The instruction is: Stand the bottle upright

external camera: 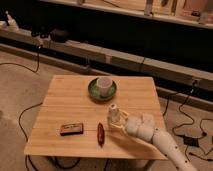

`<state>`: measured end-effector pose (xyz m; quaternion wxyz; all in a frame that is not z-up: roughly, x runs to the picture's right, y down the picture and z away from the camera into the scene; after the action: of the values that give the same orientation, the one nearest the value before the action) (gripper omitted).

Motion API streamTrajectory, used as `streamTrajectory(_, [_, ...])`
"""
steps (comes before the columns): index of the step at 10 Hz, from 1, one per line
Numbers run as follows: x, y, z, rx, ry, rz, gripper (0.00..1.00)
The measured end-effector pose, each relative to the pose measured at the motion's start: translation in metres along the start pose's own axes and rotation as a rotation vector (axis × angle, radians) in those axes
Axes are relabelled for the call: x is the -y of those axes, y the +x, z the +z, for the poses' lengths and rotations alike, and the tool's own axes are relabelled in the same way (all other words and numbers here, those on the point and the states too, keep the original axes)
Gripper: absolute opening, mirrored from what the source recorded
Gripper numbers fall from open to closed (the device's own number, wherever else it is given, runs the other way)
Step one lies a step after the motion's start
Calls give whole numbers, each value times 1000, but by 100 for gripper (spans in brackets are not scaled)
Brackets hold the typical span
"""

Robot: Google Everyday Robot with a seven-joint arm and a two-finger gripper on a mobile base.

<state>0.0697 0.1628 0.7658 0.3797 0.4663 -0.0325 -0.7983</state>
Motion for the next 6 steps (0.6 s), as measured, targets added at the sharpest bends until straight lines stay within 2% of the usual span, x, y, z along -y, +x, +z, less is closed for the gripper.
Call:
streamTrajectory(2, [-2,-2,-1,-2,0,-4,31])
streamTrajectory(5, [-5,-2,-4,-9,-8,-3,58])
streamTrajectory(6, [-5,-2,-5,-10,-8,-4,61])
